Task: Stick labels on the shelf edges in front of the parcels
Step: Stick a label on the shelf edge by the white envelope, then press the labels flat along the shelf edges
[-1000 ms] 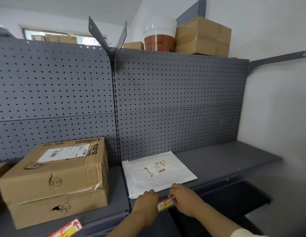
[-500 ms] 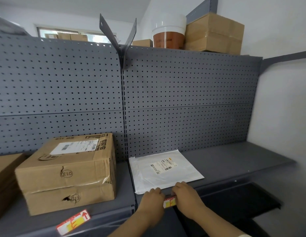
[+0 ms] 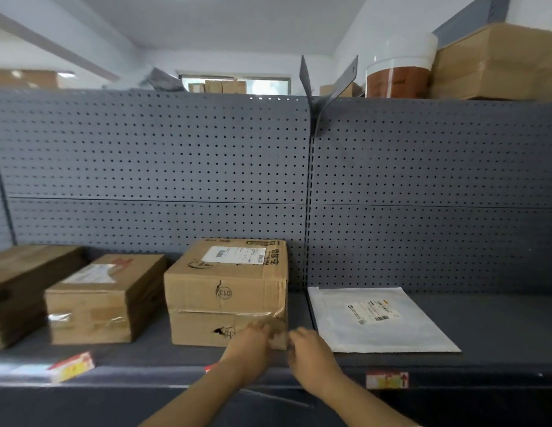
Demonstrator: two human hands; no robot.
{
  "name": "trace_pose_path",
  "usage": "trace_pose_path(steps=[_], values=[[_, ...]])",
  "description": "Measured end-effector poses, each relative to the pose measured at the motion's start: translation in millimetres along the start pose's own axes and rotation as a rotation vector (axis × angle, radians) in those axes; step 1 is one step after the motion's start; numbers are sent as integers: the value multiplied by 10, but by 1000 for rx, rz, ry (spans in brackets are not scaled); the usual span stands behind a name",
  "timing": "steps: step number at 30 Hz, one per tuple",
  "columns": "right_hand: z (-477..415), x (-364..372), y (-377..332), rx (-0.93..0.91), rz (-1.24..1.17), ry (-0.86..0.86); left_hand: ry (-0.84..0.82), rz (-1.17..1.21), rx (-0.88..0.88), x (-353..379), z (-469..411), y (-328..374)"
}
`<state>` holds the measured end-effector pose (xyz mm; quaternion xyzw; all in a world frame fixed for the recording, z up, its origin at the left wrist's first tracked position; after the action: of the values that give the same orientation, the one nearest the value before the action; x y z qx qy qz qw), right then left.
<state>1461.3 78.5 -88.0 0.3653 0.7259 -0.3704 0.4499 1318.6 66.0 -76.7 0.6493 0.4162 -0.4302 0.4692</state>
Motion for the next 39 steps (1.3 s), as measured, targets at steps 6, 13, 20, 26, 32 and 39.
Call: trace_pose_path(steps=[6,13,20,26,32,39], values=[[-106,229,-473,-127,22,-89,12,50,-181,-226,326,-689],[-96,409,-863,-134,147,-95,-130,89,-185,-295,580,-1056],[-1,432,-993,-55,216,-53,-188,109,-91,-230,716,-1100],[-38,403,-1049,28,150,-66,-197,95,-39,-196,781,-1124],[-194,376,-1023,99,64,-120,-229,107,-79,-215,751,-1117],[-234,363,-961,103,-7,-115,-216,76,-124,-303,711,-1086]])
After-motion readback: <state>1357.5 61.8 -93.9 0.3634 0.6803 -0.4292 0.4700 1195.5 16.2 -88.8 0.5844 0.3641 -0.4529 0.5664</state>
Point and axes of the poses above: each hand's wrist, its own z-axis away from the middle knuckle, its own x-axis out of the palm, y = z × x, the point moved 2 cm from there along -z, towards the middle knuckle, and after that the axes turned 5 degrees about z, right-handed, at the moved point
